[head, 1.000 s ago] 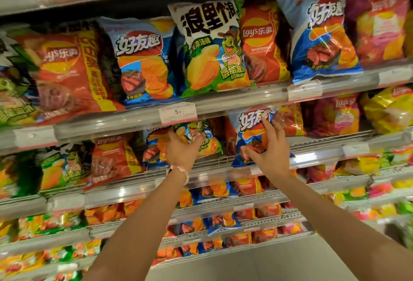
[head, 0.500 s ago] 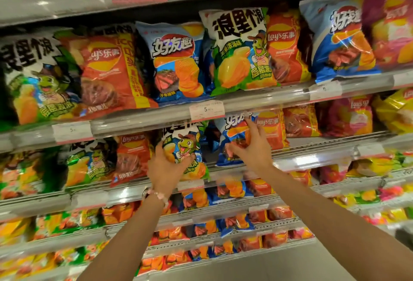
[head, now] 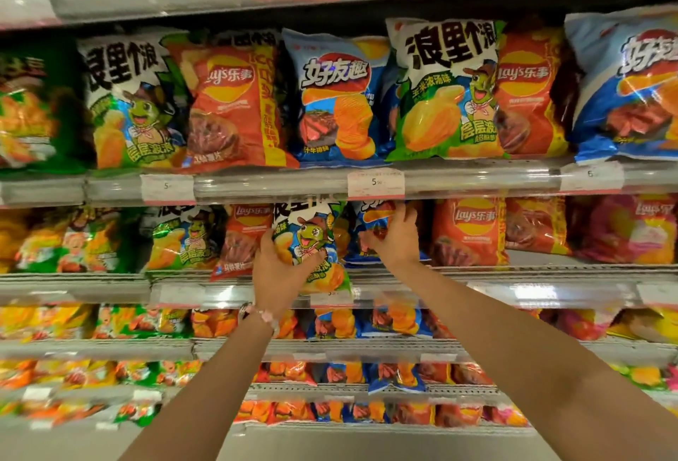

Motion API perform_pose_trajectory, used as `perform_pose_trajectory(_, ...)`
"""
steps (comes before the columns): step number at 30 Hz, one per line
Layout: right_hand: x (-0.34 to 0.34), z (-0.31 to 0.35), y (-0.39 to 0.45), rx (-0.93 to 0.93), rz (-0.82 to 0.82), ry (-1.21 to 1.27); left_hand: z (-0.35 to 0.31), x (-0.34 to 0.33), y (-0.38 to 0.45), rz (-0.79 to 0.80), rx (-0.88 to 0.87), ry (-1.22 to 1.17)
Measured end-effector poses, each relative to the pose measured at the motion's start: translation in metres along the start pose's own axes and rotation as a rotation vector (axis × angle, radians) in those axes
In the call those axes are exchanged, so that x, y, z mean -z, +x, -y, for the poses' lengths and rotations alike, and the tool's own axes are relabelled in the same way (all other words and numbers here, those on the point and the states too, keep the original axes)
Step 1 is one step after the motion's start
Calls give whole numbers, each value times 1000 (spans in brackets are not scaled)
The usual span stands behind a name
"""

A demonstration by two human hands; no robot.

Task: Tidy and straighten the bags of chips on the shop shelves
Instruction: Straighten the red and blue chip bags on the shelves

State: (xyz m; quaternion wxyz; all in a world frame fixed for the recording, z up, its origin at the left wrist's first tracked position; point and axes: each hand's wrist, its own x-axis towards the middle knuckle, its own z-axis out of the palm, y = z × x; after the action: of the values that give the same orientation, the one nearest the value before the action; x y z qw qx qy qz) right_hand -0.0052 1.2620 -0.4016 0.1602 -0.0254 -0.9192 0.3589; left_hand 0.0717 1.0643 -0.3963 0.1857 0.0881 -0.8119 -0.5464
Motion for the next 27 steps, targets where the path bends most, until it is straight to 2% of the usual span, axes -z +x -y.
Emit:
perform_pose_trajectory(3, -5, -4, 3, -27, 89, -70, -3, -1, -4, -21, -8, -1)
perform_pose_trajectory(11, -8, -25, 5, -26, 257, 4, -4, -15, -14, -52, 8, 45)
perform_pose_trajectory(12, -5, -24, 3, -33, 260, -24, -4, -18, -15, -55, 16, 41)
perform_pose_trajectory(14, 2, -19, -3, 15, 167, -21, -8, -25, -16, -66, 28, 40)
perform_pose_trajectory(16, 7, -10, -13, 149, 62, 117, -12, -31, -19, -76, 25, 46)
perform_pose_trajectory(17, 9, -3, -18, 187, 69, 221, -14, -35, -20, -87, 11, 50)
perform_pose_trajectory(19, 12, 13, -28, 159, 232, 470, -18, -40, -24, -116, -21, 60)
perform_pose_trajectory(21, 13, 28, -36, 29, 449, 709, -19, -44, -29, -131, -29, 77)
perform_pose_trajectory(23, 10, 34, -40, -55, 538, 779, -22, -44, -35, -134, -18, 122)
perform_pose_trajectory(27, -2, 35, -43, -71, 476, 751, -19, -41, -40, -119, -29, 164)
